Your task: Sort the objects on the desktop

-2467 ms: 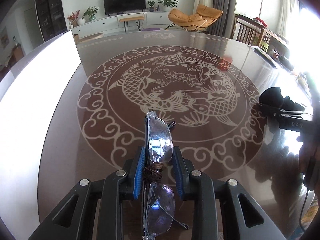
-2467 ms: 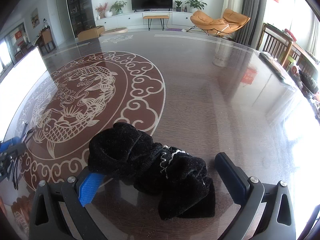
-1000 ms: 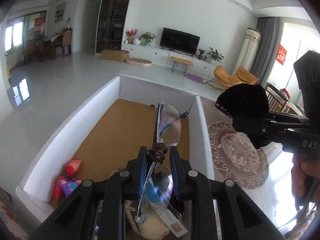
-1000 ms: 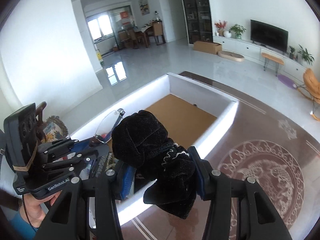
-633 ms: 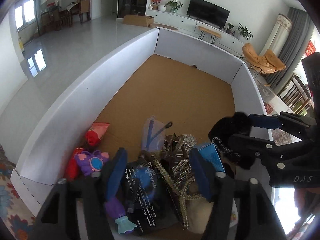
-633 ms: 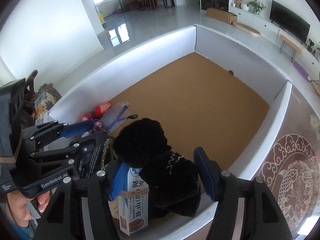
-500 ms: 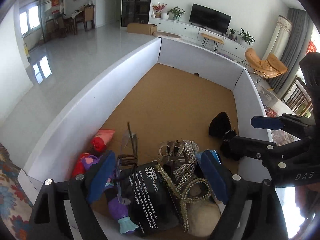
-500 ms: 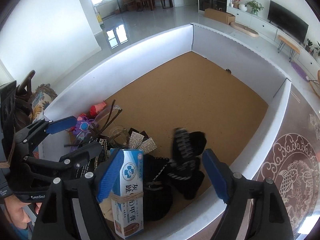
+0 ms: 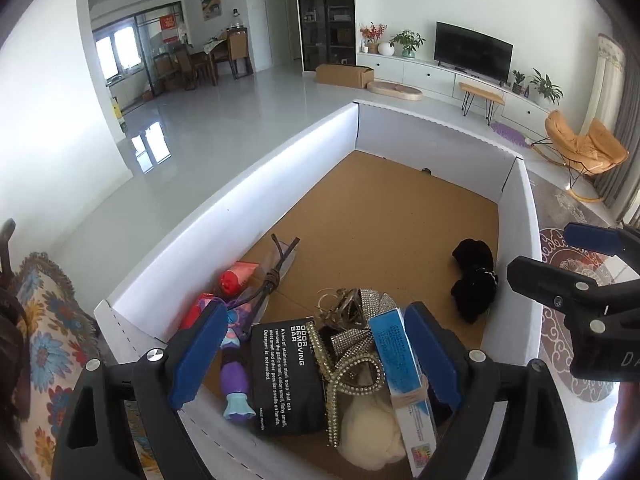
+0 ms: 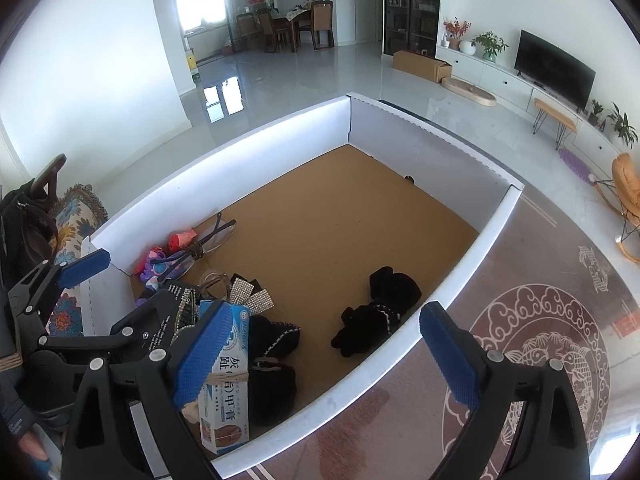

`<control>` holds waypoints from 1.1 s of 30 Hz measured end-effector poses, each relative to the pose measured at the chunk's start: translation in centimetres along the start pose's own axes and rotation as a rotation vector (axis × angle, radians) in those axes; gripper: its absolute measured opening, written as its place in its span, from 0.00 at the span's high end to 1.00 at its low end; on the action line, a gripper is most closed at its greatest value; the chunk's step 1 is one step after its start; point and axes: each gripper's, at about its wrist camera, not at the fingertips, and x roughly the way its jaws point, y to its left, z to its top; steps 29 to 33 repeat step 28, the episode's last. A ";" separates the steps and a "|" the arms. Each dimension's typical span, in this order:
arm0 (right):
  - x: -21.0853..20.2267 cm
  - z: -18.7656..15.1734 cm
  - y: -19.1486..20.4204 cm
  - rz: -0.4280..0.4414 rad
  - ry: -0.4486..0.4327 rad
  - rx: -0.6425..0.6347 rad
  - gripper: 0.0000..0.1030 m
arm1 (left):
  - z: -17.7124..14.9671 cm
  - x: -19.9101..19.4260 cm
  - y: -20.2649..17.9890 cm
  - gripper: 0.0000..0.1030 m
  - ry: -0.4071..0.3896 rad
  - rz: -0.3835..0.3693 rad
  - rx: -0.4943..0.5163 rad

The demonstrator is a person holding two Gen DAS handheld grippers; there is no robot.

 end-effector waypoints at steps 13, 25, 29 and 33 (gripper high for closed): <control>0.6 -0.6 -0.5 0.027 0.034 -0.002 0.00 | -0.2 -1.1 1.8 0.13 -0.028 0.139 -0.109; 0.8 -0.7 0.6 0.005 0.032 -0.058 0.00 | -0.5 -1.5 2.3 0.06 -0.021 0.075 -0.156; 1.0 -0.7 0.4 0.004 0.040 -0.055 0.00 | -0.5 -2.6 2.3 0.05 -0.064 0.096 -0.176; 1.0 -0.7 0.4 0.004 0.040 -0.055 0.00 | -0.5 -2.6 2.3 0.05 -0.064 0.096 -0.176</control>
